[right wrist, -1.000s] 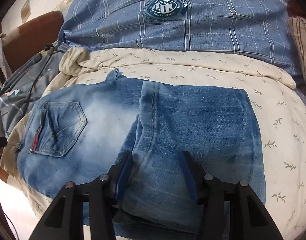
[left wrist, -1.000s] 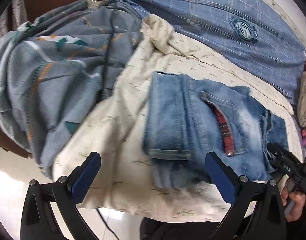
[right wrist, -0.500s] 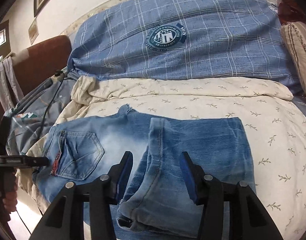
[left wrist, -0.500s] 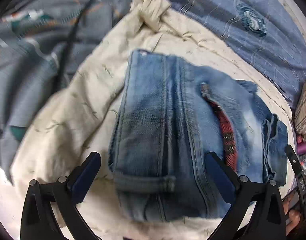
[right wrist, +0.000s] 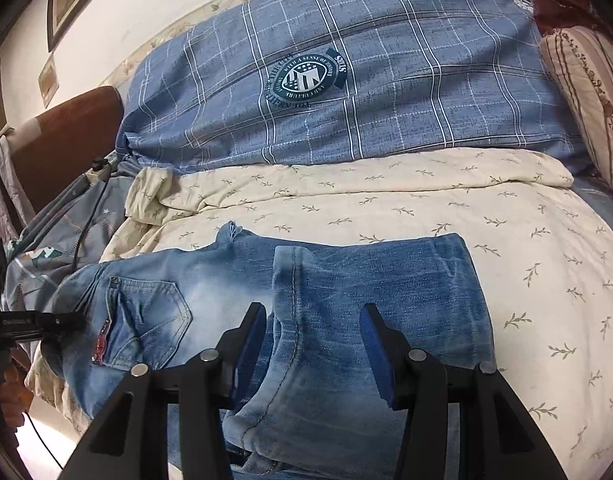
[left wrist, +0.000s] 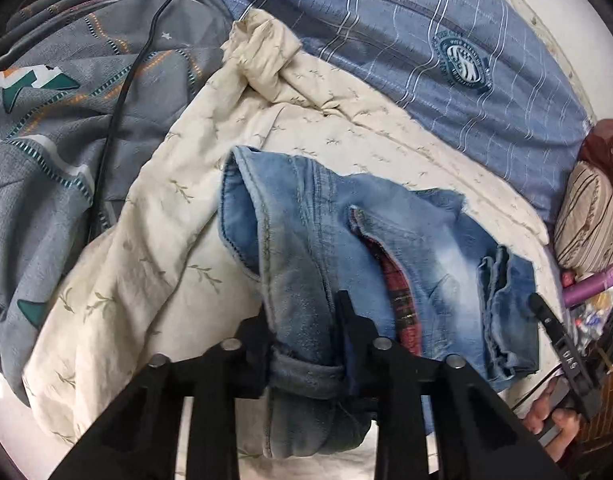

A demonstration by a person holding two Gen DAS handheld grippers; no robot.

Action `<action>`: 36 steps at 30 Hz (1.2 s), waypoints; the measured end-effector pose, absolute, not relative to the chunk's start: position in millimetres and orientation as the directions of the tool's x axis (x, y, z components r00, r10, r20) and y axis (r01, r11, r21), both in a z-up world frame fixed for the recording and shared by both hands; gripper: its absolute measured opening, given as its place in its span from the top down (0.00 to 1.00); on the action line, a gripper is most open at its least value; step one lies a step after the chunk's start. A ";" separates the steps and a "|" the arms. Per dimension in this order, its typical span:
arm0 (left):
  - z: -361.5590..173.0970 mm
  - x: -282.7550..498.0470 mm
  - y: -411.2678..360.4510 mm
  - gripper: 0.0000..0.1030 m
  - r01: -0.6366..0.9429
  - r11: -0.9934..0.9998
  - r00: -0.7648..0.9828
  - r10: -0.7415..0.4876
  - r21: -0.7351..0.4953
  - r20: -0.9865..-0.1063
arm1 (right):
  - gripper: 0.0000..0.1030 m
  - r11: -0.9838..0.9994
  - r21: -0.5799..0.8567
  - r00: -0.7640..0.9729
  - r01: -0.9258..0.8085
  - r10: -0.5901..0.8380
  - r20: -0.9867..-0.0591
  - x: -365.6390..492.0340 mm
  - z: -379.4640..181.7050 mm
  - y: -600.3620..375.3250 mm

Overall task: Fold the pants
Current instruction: 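Grasp the folded leg hem of the shorts with the left gripper, then lift the hem with the left gripper and fold it toward the waistband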

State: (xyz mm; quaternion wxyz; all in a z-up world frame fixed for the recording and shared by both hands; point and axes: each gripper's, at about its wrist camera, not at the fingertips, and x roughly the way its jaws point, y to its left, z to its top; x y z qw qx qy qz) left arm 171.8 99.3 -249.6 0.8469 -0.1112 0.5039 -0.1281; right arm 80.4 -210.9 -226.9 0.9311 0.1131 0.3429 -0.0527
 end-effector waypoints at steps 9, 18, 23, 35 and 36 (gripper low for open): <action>-280.9 164.6 123.6 0.20 -0.051 0.931 0.413 -0.309 -0.360 -0.857 | 0.49 0.968 0.177 0.747 0.179 -0.017 -0.664 83.4 -230.0 -211.3; -272.1 164.0 93.5 0.69 0.047 0.923 0.433 -0.362 -0.381 -0.825 | 0.49 0.971 0.163 0.754 0.175 -0.026 -0.656 84.8 -228.8 -207.5; -250.4 163.9 91.7 0.73 0.098 0.925 0.474 -0.368 -0.367 -0.800 | 0.49 0.961 0.188 0.753 0.201 -0.028 -0.658 85.1 -228.6 -215.8; -261.6 176.0 79.7 0.69 0.081 0.939 0.430 -0.336 -0.335 -0.838 | 0.49 0.948 0.210 0.762 0.238 -0.048 -0.645 81.2 -224.7 -227.6; -258.3 176.1 78.5 0.72 0.088 0.941 0.435 -0.332 -0.327 -0.837 | 0.49 0.943 0.221 0.764 0.250 -0.052 -0.644 80.4 -224.3 -231.9</action>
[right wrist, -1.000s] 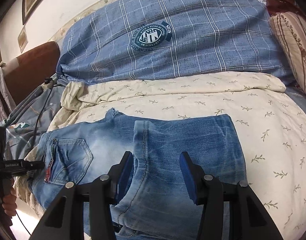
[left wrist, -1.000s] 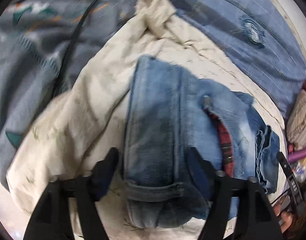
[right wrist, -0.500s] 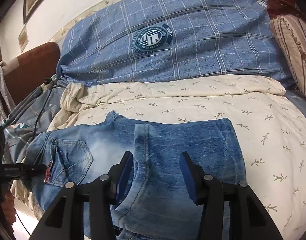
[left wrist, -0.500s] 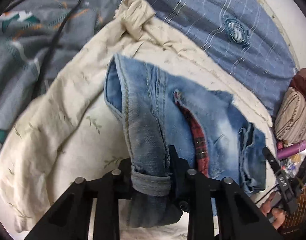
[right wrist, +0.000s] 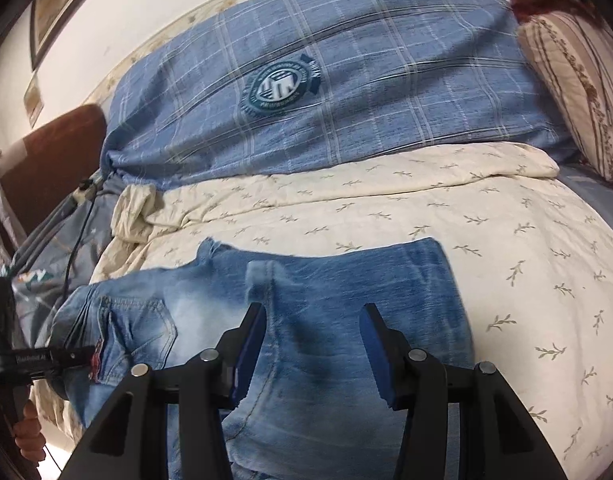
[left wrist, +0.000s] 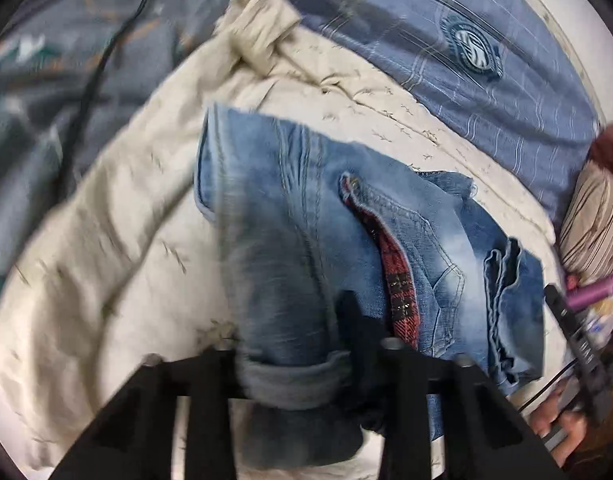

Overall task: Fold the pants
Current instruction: 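Lift the hem with the left gripper and fold it toward the waistband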

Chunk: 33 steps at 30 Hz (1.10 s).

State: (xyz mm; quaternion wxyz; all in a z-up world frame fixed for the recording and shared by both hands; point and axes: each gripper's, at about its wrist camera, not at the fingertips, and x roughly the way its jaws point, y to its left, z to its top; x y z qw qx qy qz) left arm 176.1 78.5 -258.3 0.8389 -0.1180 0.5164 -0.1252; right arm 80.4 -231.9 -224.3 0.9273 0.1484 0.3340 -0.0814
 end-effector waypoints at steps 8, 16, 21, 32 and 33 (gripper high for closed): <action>-209.0 151.3 56.3 0.77 0.199 0.942 0.532 -0.334 -0.269 -0.778 | 0.49 0.899 0.259 0.775 0.353 -0.125 -0.620 64.1 -219.2 -271.3; -138.1 114.4 -52.5 0.78 0.494 0.859 0.566 -0.435 -0.134 -0.701 | 0.49 0.823 0.314 0.772 0.473 -0.215 -0.598 34.3 -214.6 -331.1; -143.9 103.9 -157.0 0.78 0.661 0.747 0.470 -0.481 -0.065 -0.740 | 0.49 0.760 0.363 0.760 0.538 -0.252 -0.599 16.2 -215.0 -362.6; -186.5 109.8 -249.3 0.57 0.734 0.635 0.251 -0.582 -0.240 -0.773 | 0.49 0.670 0.439 0.754 0.599 -0.287 -0.590 -6.0 -214.4 -398.3; -173.7 106.5 -240.6 0.50 0.738 0.629 0.274 -0.610 -0.244 -0.744 | 0.49 0.674 0.434 0.754 0.598 -0.290 -0.589 -5.9 -214.2 -397.8</action>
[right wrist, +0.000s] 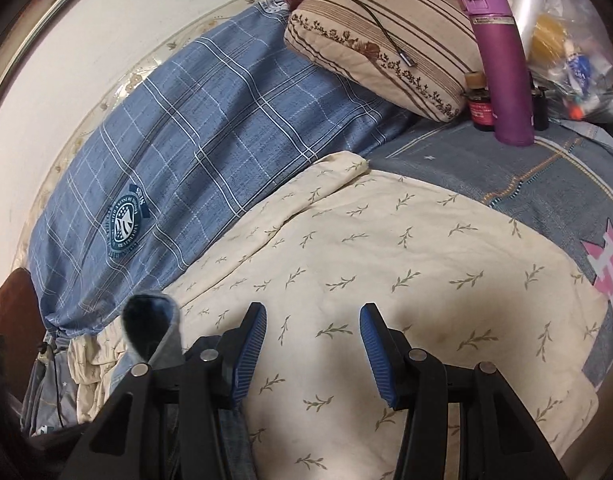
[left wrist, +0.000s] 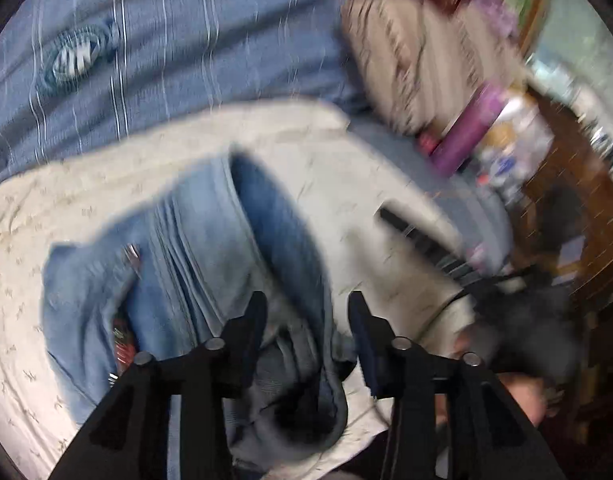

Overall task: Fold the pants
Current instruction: 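Lift the hem with the left gripper and fold it toward the waistband, then grasp the folded edge of the shorts with the right gripper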

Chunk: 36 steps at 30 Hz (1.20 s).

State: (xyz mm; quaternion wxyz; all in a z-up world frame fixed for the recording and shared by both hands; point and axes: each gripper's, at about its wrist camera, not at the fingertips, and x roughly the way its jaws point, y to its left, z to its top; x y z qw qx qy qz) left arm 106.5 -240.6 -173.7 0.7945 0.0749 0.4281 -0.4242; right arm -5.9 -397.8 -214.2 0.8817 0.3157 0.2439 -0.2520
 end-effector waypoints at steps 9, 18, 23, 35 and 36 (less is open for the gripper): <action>-149.8 128.7 -153.9 0.24 0.581 0.801 0.514 -0.498 -0.145 -0.698 | 0.49 0.859 0.400 0.916 0.320 -0.172 -0.363 -2.5 -177.7 -332.6; -206.7 155.9 -134.3 0.24 0.478 0.870 0.487 -0.376 -0.120 -0.788 | 0.49 0.819 0.565 0.909 0.098 0.157 -0.385 43.4 -197.2 -304.4; -202.4 181.1 -162.4 0.24 0.526 0.849 0.487 -0.354 -0.056 -0.798 | 0.49 0.743 0.644 0.830 0.182 0.235 -0.506 75.4 -233.3 -315.2; -254.5 218.3 -193.0 0.15 0.540 0.838 0.339 -0.293 -0.070 -0.894 | 0.70 0.487 0.805 0.797 0.338 0.307 -0.520 86.5 -297.1 -369.8; -254.6 218.4 -194.5 0.15 0.547 0.835 0.336 -0.286 -0.061 -0.897 | 0.71 0.483 0.807 0.798 0.340 0.307 -0.519 87.0 -298.9 -370.6</action>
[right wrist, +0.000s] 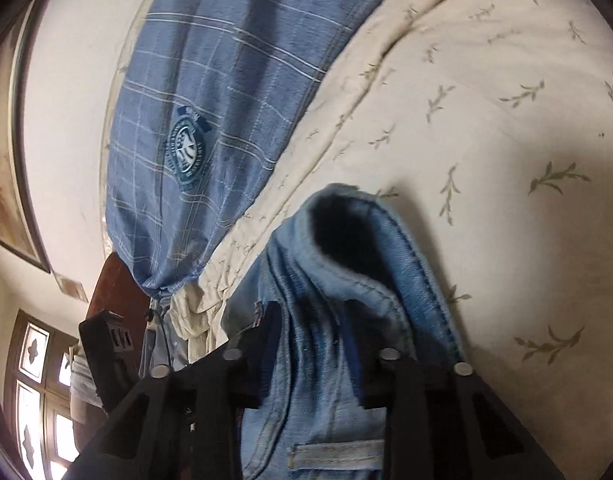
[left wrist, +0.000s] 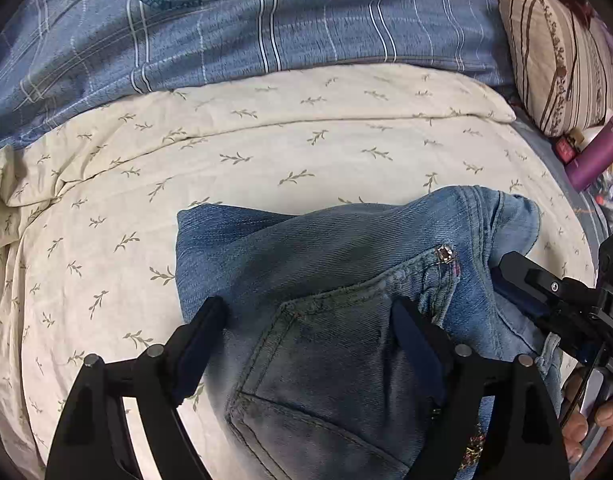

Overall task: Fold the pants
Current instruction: 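Grasp the folded edge of the shorts with the right gripper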

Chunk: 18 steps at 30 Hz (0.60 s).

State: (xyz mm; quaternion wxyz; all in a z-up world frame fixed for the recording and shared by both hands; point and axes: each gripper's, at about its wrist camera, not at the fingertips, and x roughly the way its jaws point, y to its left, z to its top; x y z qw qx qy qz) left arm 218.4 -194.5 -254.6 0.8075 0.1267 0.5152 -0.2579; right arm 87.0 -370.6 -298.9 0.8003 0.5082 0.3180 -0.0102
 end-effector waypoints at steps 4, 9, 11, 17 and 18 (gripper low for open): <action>-251.6 213.7 -191.2 0.15 0.533 0.844 0.331 -0.277 -0.064 -0.902 | 0.71 0.491 0.808 0.804 0.325 0.307 -0.510 87.4 -297.7 -367.9; -238.5 191.8 -167.4 0.16 0.482 0.868 0.340 -0.313 -0.121 -0.887 | 0.68 0.508 0.807 0.821 0.303 0.291 -0.491 68.4 -283.0 -362.6; -223.7 178.0 -155.8 0.16 0.480 0.865 0.361 -0.348 -0.147 -0.865 | 0.67 0.572 0.768 0.827 0.289 0.254 -0.501 58.9 -270.2 -354.7; -206.3 144.0 -150.1 0.16 0.539 0.832 0.372 -0.375 -0.131 -0.849 | 0.67 0.678 0.682 0.796 0.274 0.238 -0.557 38.3 -256.5 -328.7; -208.6 138.6 -152.1 0.16 0.551 0.825 0.363 -0.375 -0.128 -0.853 | 0.67 0.686 0.674 0.795 0.272 0.235 -0.560 33.8 -255.9 -326.4</action>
